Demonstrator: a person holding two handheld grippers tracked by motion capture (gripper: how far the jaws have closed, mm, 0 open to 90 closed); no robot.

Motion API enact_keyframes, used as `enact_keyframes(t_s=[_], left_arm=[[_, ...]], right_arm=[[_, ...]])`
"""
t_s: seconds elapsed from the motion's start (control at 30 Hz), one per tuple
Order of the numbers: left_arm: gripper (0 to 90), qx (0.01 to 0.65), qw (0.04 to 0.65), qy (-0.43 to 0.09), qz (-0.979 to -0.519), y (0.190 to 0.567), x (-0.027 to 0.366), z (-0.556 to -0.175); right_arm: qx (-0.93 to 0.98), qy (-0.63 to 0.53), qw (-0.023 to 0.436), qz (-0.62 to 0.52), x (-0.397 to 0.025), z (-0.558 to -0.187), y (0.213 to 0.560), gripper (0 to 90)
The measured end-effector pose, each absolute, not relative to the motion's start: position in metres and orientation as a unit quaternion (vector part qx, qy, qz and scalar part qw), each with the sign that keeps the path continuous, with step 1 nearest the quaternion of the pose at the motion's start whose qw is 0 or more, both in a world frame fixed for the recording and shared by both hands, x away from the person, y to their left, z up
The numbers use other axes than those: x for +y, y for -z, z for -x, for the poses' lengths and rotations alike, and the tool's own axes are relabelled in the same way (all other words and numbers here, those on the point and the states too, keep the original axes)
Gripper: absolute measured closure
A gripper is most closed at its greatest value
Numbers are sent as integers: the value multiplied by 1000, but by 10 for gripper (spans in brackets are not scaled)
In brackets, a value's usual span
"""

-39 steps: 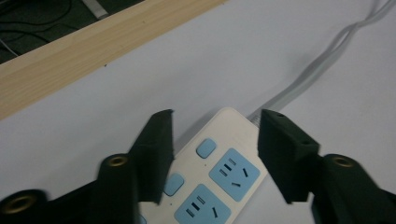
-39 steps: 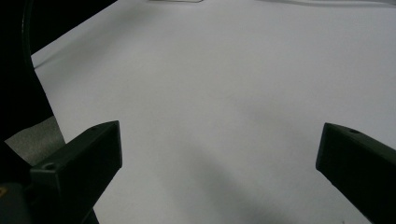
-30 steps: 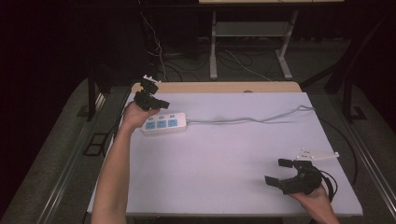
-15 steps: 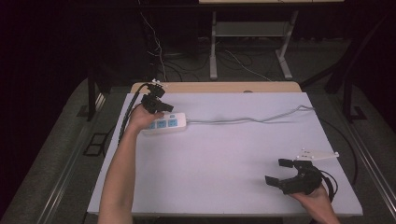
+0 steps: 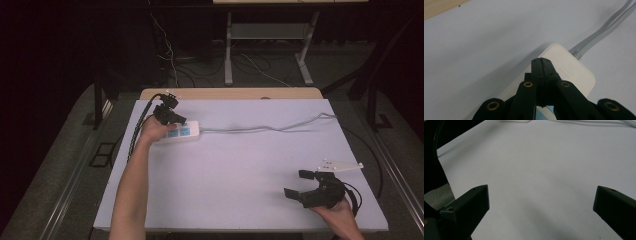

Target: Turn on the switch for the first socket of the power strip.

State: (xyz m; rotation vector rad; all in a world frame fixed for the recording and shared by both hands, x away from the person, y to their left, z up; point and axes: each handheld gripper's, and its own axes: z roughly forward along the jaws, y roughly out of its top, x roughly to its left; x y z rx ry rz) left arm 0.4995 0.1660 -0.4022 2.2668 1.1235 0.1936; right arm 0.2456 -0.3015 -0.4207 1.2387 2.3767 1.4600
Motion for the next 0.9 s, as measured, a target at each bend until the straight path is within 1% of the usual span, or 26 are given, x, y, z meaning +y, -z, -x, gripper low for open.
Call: enact_keyframes(t_s=[0.17, 0.4, 0.5, 0.7, 0.77, 0.83, 0.9], left_arm=[[893, 422, 294, -76, -854, 403, 164, -500], [894, 410, 283, -59, -865, 404, 162, -498], [894, 404, 278, -69, -869, 404, 159, -497], [894, 407, 281, -67, -866, 403, 156, -499], [893, 413, 285, -79, -861, 401, 156, -499], [894, 420, 290, -80, -856, 399, 159, -500], [894, 420, 277, -84, -860, 401, 159, -500]], right_arm=[[777, -478, 46, -406, -302, -245, 421, 0], [776, -478, 53, -408, -303, -245, 420, 0], [775, -480, 54, -407, -303, -244, 419, 0], [777, -478, 51, -407, -302, -245, 420, 0], [778, -477, 50, -406, -301, -246, 421, 0], [778, -477, 50, -406, -301, -246, 421, 0], [778, -477, 50, -406, -301, -246, 421, 0]])
